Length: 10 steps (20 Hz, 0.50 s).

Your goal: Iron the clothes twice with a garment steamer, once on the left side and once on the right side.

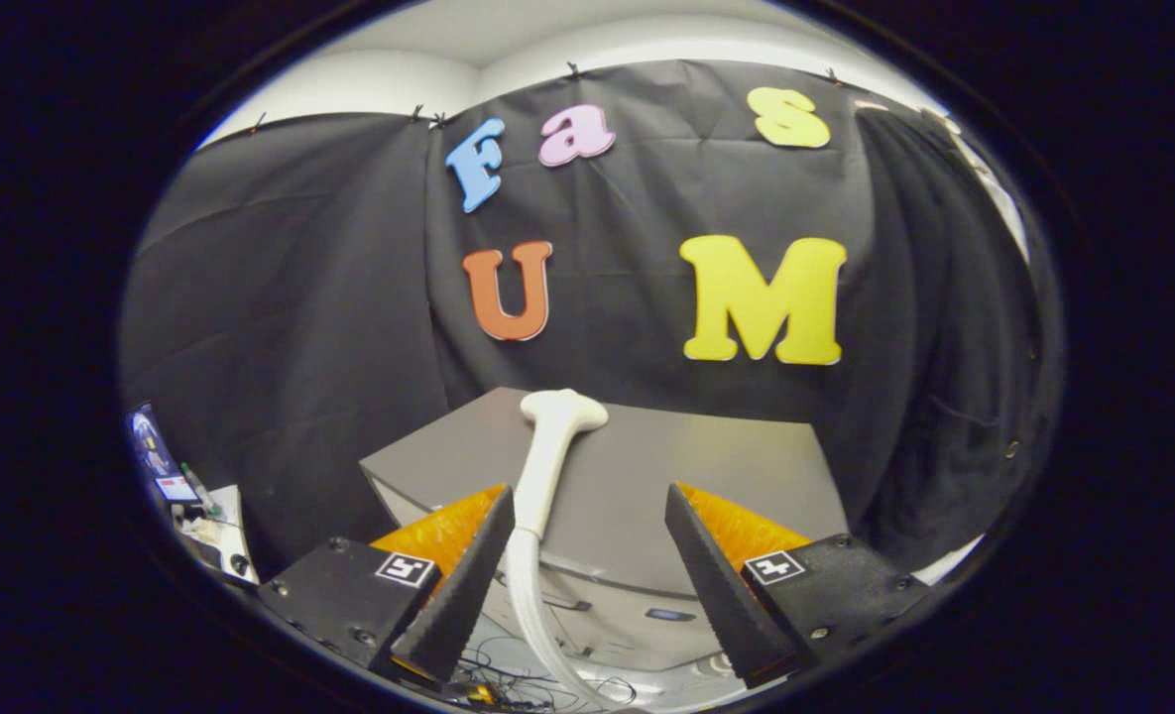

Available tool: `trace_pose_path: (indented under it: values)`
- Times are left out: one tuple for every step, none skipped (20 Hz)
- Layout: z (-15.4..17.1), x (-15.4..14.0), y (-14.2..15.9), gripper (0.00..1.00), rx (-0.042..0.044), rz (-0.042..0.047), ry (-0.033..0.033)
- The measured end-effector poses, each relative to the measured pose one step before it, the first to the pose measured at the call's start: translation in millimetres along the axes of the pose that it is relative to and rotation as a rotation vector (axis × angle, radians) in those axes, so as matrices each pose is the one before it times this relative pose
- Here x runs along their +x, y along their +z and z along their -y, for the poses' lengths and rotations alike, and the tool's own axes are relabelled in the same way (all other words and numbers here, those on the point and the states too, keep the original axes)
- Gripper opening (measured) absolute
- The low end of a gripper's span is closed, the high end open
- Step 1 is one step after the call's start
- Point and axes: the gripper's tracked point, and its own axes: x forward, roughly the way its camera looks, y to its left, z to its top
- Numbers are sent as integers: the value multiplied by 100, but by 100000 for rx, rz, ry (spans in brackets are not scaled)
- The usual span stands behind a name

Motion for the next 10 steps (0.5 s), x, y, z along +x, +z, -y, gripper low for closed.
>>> trace_pose_path:
  values:
    - [-768, 1864, -102, 98, -815, -1860, 1267]
    - [-767, 1714, -132, 98, -913, -2378, 1041]
    - [-530, 1583, -254, 97, -924, -2089, 492]
    - [-427, 1639, -159, 97, -975, -2526, 147]
    - [-295, 1528, -308, 97, -590, -1986, 140]
    - [-208, 1439, -117, 97, -568, -2172, -436]
    - [28, 1165, -313, 97, 20, -2231, -836]
    - [0, 1046, -210, 95, 12, -2787, -236]
    - [-6, 855, -462, 93, 651, -3016, -125]
    - [-94, 935, -457, 86, 1336, -3266, 626]
